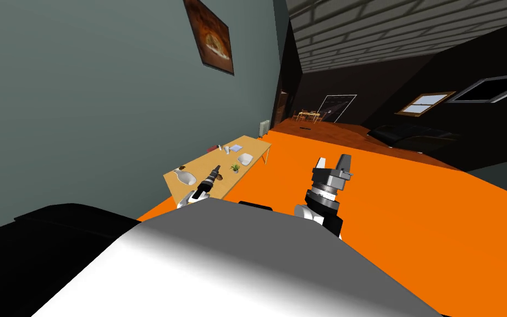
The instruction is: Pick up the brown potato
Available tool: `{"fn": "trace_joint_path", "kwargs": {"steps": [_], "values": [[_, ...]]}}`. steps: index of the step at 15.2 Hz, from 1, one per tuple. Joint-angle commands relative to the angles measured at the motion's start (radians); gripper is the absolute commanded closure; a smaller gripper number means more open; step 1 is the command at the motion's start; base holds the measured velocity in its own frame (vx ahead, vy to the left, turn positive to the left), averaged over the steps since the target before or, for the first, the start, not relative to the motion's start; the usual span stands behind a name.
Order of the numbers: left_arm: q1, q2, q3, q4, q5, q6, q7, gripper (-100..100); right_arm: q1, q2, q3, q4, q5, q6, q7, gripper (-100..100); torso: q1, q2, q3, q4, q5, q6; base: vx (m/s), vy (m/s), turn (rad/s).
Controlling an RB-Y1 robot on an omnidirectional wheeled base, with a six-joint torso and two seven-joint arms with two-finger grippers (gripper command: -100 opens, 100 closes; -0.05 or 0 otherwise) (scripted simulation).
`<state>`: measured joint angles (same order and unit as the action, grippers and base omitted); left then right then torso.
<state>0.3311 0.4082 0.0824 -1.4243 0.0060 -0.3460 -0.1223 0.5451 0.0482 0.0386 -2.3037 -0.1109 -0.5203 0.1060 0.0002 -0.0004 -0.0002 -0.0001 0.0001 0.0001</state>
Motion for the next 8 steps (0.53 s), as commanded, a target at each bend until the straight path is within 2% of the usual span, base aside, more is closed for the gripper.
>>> {"fn": "trace_joint_path", "kwargs": {"steps": [1,2,3,6,7,8], "values": [[-0.009,0.005,0.000,0.048,-0.002,-0.003,-0.001,-100,0.000,0.000,0.000,0.000,0.000,0.000,0.000,0,0.000,0.000,0.000,0.000,0.000,0.000,0.002,0.000,-0.030],[-0.009,0.005,0.000,0.048,-0.002,-0.003,-0.001,-100,0.000,0.000,0.000,0.000,0.000,0.000,0.000,0,0.000,0.000,0.000,0.000,0.000,0.000,0.000,0.000,0.000],[-0.022,0.015,0.001,0.086,-0.007,0.013,-0.003,-100,0.000,0.000,0.000,0.000,0.000,0.000,0.000,0,0.000,0.000,0.000,0.000,0.000,0.000,0.001,-0.003,-0.065],[-0.034,0.025,0.003,0.144,-0.012,0.030,-0.004,-100,0.000,0.000,0.000,0.000,0.000,0.000,0.000,0,0.000,0.000,0.000,0.000,0.000,0.000,0.003,-0.002,-0.102],[-0.034,0.025,0.003,0.144,-0.012,0.030,-0.004,-100,0.000,0.000,0.000,0.000,0.000,0.000,0.000,0,0.000,0.000,0.000,0.000,0.000,0.000,0.003,0.001,-0.024],[-0.047,0.035,0.004,0.179,-0.017,0.046,-0.006,-100,0.000,0.000,0.000,0.000,0.000,0.000,0.000,0,0.000,0.000,0.000,0.000,0.000,0.000,0.003,-0.002,-0.066]]}}
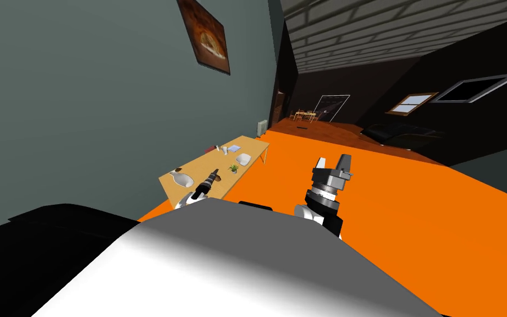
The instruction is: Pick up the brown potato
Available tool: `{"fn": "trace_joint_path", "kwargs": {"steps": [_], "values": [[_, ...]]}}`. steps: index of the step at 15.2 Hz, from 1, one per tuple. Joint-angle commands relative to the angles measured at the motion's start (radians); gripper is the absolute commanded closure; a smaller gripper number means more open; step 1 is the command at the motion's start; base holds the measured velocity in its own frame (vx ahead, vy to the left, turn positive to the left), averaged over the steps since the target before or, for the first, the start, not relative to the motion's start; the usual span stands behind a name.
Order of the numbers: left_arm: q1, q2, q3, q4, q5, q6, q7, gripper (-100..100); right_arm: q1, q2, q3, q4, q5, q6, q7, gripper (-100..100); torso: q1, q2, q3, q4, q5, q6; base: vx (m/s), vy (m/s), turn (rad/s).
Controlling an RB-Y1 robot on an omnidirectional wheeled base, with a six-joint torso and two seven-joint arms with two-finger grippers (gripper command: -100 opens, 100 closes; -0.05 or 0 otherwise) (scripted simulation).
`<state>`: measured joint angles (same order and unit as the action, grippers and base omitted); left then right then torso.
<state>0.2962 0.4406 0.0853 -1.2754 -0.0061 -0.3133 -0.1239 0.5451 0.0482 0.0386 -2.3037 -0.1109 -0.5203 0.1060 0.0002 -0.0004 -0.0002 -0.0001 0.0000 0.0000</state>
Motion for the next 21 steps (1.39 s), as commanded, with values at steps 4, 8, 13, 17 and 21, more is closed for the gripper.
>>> {"fn": "trace_joint_path", "kwargs": {"steps": [4,8,13,17,21], "values": [[-0.036,0.019,0.003,0.113,-0.015,0.044,-0.008,-100,0.000,0.000,0.000,0.000,0.000,0.000,0.000,0,0.000,0.000,0.000,0.000,0.000,0.000,0.004,-0.003,-0.103],[-0.059,0.034,0.005,0.215,-0.024,0.072,-0.011,-100,0.000,0.000,0.000,0.000,0.000,0.000,0.000,0,0.000,0.000,0.000,0.000,0.000,0.000,0.007,-0.002,-0.079],[-0.090,0.052,0.008,0.327,-0.036,0.111,-0.015,-100,0.000,0.000,0.000,0.000,0.000,0.000,0.000,0,0.000,-0.001,0.000,0.000,0.000,0.000,0.014,-0.003,-0.122],[-0.109,0.061,0.009,0.389,-0.043,0.132,-0.018,-100,0.000,0.000,0.000,0.000,0.000,0.000,0.000,0,0.000,-0.001,0.000,0.000,0.000,0.000,0.012,-0.003,-0.047],[-0.125,0.068,0.010,0.441,-0.049,0.150,-0.020,-100,0.000,0.000,0.000,0.000,0.000,0.000,0.000,0,-0.001,-0.001,-0.001,0.000,0.000,0.000,0.018,-0.004,-0.082]]}}
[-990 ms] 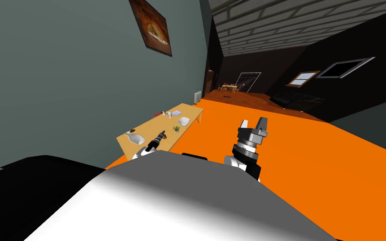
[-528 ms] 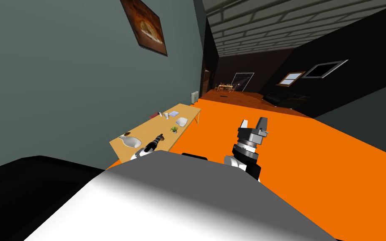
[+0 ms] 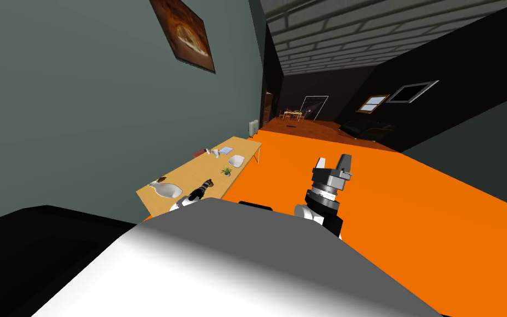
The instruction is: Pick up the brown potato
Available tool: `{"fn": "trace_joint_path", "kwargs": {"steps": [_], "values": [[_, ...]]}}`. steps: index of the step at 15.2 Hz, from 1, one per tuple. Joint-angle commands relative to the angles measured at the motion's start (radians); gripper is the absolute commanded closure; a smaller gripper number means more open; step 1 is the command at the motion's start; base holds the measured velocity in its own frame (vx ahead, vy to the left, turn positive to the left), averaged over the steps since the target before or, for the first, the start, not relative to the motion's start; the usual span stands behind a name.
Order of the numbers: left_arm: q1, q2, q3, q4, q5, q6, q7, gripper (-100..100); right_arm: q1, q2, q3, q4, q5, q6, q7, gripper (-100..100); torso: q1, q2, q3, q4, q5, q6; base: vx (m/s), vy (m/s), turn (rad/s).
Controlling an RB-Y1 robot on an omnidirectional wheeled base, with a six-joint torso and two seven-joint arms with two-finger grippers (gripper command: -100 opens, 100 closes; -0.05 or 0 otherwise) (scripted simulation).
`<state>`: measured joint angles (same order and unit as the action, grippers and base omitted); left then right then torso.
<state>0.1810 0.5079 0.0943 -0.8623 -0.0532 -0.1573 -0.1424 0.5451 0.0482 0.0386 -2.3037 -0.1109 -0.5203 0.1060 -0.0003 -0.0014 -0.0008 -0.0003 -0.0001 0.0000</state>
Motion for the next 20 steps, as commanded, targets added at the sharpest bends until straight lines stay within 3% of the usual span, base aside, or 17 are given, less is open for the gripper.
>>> {"fn": "trace_joint_path", "kwargs": {"steps": [1,4,7,9,13,18,20], "values": [[-0.010,0.001,0.001,0.028,-0.002,-0.006,-0.001,-100,0.000,0.000,0.000,0.000,0.000,0.000,0.000,0,0.000,0.000,0.000,0.000,0.000,0.000,0.011,0.000,-0.013],[-0.028,0.008,0.001,0.082,-0.008,0.012,-0.003,-100,0.000,0.000,0.000,0.000,0.000,0.000,0.000,0,0.000,0.000,0.000,0.000,0.000,0.000,0.017,-0.003,-0.074],[-0.025,0.007,0.002,0.077,-0.008,0.013,-0.003,-100,0.000,0.000,0.000,0.000,0.000,0.000,0.000,0,0.000,0.000,0.000,0.000,0.000,0.000,0.018,-0.002,-0.035],[-0.048,-0.007,0.039,0.130,-0.010,-0.004,-0.024,-100,0.000,0.000,0.000,0.000,0.000,0.000,0.000,0,0.000,0.001,0.000,0.000,0.000,0.000,-0.018,0.017,-0.155],[-0.063,-0.016,0.063,0.163,-0.012,-0.015,-0.038,-100,0.000,0.000,0.000,0.000,0.000,0.000,0.000,0,0.003,0.003,0.002,0.001,0.001,0.000,-0.029,0.032,-0.101],[-0.100,-0.040,0.125,0.243,-0.016,-0.042,-0.071,-100,0.000,0.000,0.000,0.000,0.000,0.000,0.000,0,0.002,0.003,0.002,0.001,0.001,0.000,-0.026,0.029,-0.123],[-0.091,-0.039,0.118,0.224,-0.015,-0.032,-0.068,-100,0.000,0.000,0.000,0.000,0.000,0.000,0.000,0,0.002,0.003,0.002,0.001,0.001,0.000,-0.018,0.023,-0.055]]}}
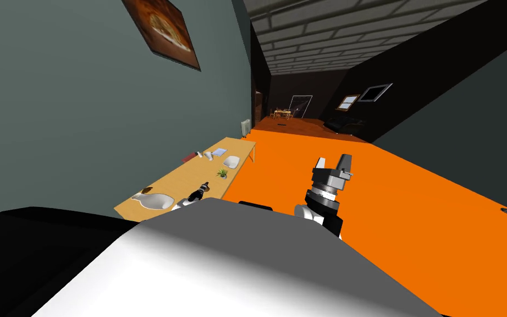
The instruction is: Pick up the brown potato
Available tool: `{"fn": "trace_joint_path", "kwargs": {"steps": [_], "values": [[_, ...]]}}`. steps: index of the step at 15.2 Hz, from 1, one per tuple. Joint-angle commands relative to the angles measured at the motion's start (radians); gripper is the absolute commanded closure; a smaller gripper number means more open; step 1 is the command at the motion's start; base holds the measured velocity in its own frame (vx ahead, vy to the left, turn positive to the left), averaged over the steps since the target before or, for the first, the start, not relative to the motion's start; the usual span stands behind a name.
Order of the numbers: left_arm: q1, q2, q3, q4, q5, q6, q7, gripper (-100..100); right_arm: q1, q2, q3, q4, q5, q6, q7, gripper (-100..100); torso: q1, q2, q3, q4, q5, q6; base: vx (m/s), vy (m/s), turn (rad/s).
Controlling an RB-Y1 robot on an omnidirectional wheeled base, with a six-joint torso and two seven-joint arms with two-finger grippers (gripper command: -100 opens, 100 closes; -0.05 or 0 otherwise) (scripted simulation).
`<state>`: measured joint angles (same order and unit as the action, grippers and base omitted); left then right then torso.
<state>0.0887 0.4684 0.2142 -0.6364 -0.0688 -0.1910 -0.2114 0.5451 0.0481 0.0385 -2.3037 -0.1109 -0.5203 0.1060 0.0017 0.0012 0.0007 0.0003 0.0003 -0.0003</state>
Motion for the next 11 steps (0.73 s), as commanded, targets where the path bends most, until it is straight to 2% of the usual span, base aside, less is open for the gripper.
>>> {"fn": "trace_joint_path", "kwargs": {"steps": [1,5,6,11], "values": [[0.000,0.000,0.000,0.000,0.000,0.000,0.000,100,0.000,0.000,0.000,0.000,0.000,0.000,0.000,0,0.000,0.000,0.000,0.000,0.000,0.000,-0.005,0.007,0.002],[0.000,0.000,0.000,0.000,0.000,0.001,0.000,100,0.000,0.000,0.000,0.000,0.000,0.000,0.000,0,-0.002,-0.001,0.000,0.000,0.000,0.000,-0.001,0.002,0.001],[0.015,0.014,-0.032,-0.031,0.002,0.008,0.018,100,0.000,0.000,0.000,0.000,0.000,0.000,0.000,0,-0.002,-0.001,-0.001,0.000,0.000,0.000,0.019,-0.020,0.151],[0.051,0.037,-0.093,-0.112,0.006,0.035,0.052,100,0.000,0.000,0.000,0.000,0.000,0.000,0.000,0,-0.006,-0.004,-0.002,-0.001,-0.001,-0.001,0.044,-0.049,0.190]]}}
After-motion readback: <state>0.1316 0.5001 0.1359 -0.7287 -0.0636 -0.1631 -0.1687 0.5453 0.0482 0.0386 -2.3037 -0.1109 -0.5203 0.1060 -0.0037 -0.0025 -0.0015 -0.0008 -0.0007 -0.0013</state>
